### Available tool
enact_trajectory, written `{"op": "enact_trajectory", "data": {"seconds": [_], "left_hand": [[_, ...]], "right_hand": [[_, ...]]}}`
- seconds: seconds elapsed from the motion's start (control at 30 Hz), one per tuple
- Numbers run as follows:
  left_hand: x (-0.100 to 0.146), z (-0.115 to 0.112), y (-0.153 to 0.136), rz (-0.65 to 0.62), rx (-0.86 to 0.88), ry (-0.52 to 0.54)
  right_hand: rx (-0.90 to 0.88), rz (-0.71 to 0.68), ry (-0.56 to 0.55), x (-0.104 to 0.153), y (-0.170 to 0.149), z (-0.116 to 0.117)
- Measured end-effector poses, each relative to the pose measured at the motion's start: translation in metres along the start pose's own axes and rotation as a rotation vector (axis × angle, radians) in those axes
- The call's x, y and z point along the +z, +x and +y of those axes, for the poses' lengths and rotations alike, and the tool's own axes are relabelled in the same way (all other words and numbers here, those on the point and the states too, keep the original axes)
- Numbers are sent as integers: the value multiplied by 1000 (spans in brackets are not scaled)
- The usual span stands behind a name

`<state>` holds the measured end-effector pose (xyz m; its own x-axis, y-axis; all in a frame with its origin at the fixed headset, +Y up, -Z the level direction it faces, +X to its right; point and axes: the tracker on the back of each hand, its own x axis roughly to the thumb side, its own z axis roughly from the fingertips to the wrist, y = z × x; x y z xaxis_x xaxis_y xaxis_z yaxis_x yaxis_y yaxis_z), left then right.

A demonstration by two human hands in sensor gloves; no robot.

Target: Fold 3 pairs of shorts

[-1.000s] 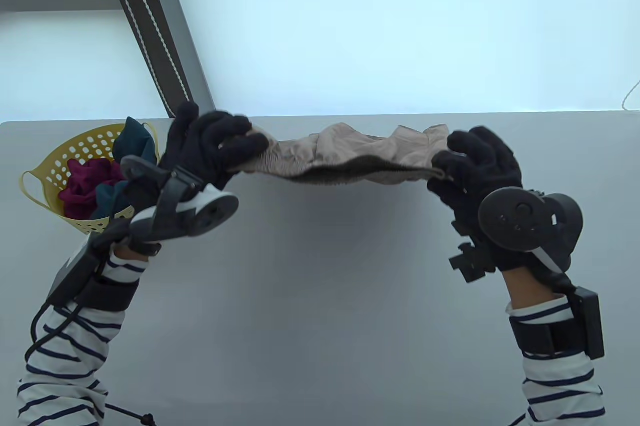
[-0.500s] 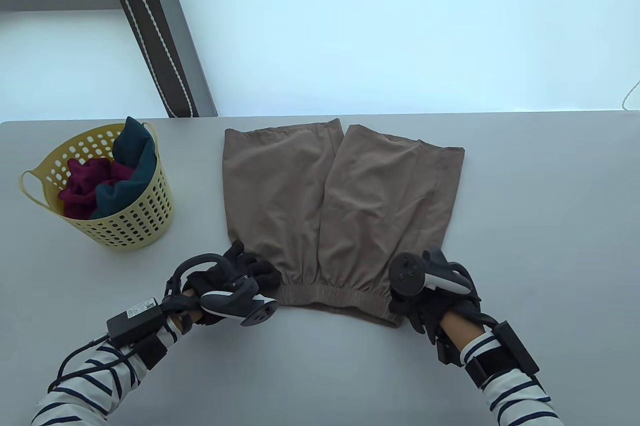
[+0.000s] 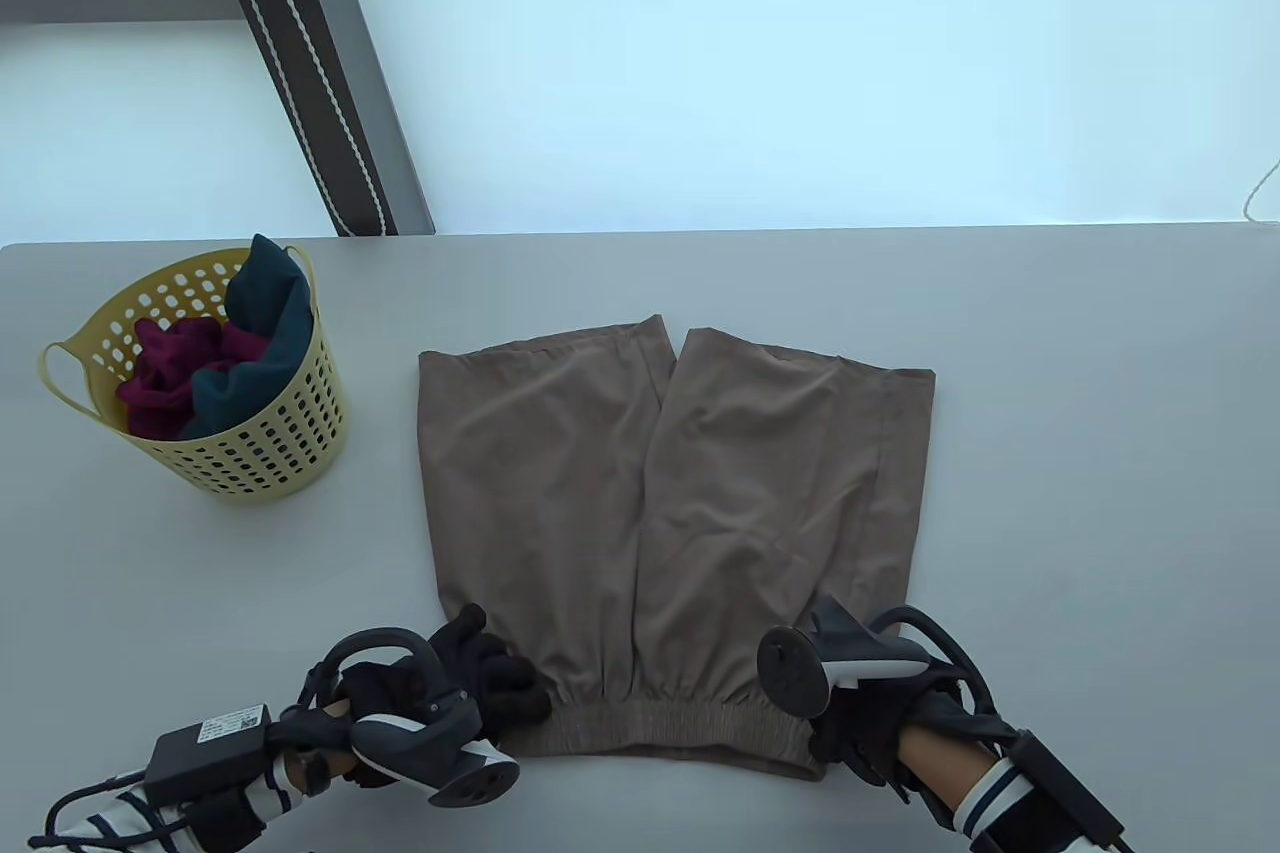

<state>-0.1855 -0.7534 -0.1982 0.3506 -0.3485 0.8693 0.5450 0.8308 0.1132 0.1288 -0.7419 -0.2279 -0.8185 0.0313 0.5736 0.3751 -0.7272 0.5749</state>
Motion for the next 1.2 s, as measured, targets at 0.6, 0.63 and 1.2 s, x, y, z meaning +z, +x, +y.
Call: {"op": "enact_trajectory", "data": {"seconds": [0.6,0.63,1.2], "left_hand": [[-65,-19,-120,476,-221,-263],[-57,-15,-112,434,-209,-256],[7,27,-36,6,21,-124]], "right_hand": [[-562,498,-9,-102,-67,-91],[-602,535,-18,-105,-73,-95],[-556,523,-121,-144,-54,-93]]}}
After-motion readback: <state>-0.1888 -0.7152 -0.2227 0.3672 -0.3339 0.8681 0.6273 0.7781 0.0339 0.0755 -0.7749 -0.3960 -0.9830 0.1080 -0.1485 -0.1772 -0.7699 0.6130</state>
